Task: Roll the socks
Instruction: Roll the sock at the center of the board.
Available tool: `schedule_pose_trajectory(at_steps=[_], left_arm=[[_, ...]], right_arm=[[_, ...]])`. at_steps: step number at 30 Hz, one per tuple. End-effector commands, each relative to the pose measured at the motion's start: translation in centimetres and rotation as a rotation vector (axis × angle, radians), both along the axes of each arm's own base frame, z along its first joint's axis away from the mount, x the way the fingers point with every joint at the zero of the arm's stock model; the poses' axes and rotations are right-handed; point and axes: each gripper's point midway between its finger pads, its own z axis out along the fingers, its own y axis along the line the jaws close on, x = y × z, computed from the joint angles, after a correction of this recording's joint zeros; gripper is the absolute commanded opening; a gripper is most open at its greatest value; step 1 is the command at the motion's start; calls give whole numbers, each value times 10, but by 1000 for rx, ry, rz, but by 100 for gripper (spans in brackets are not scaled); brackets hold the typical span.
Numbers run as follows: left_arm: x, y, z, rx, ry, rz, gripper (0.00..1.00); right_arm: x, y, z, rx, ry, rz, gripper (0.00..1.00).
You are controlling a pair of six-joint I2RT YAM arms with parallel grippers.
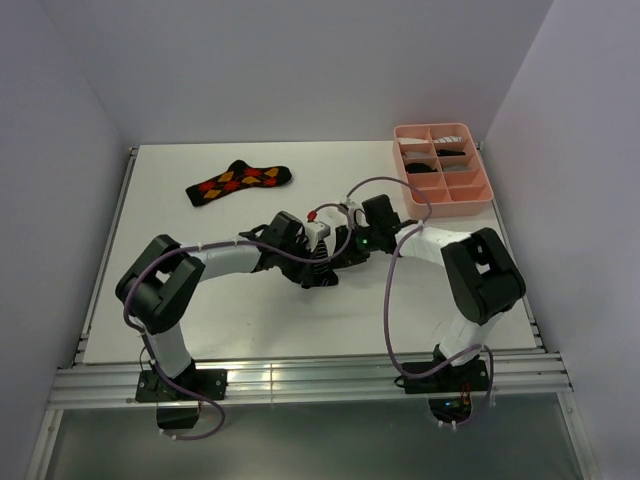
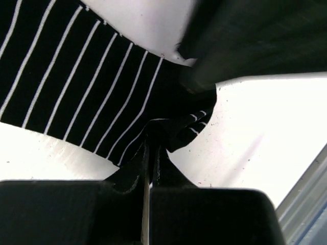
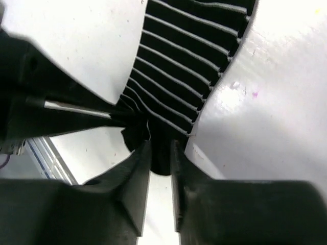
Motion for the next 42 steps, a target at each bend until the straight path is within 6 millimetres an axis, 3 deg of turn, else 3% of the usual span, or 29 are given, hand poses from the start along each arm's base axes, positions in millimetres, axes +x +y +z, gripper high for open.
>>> schedule_pose_trajectory(at_steps=[1, 5, 6, 7, 9, 11, 12, 13, 18, 28, 37, 42], left_arm=[[-2, -1, 2, -17, 68, 39, 0], [4, 1, 3, -35, 89, 102, 0], [7, 3, 3, -38, 100, 129, 0], [8, 5, 2, -34, 109, 148, 0], [10, 6, 3, -46, 138, 193, 1], [10, 5, 3, -56, 168, 224, 0], [11, 3, 5, -70, 189, 254, 0], [11, 2, 6, -77, 203, 271, 0], [12, -7, 10, -123, 286, 359, 0], [18, -15, 10, -161, 378, 497, 0], [25, -19, 9, -188, 427, 580, 0], [26, -20, 6, -196, 451, 613, 0]], right_arm=[[9, -2, 30, 50, -130, -45, 33], [12, -10, 36, 58, -198, -133, 47], [4, -16, 27, 46, -182, -154, 49], [8, -18, 34, 60, -209, -196, 51], [0, -24, 27, 57, -195, -229, 52], [-1, -23, 34, 103, -199, -274, 54], [-8, -26, 26, 104, -175, -293, 54], [-6, -24, 33, 146, -176, -328, 54], [-14, -23, 30, 204, -140, -424, 54], [-18, -8, 9, 267, -51, -483, 44], [-21, 3, -5, 294, -5, -498, 43], [-19, -2, -19, 280, 24, -556, 44]])
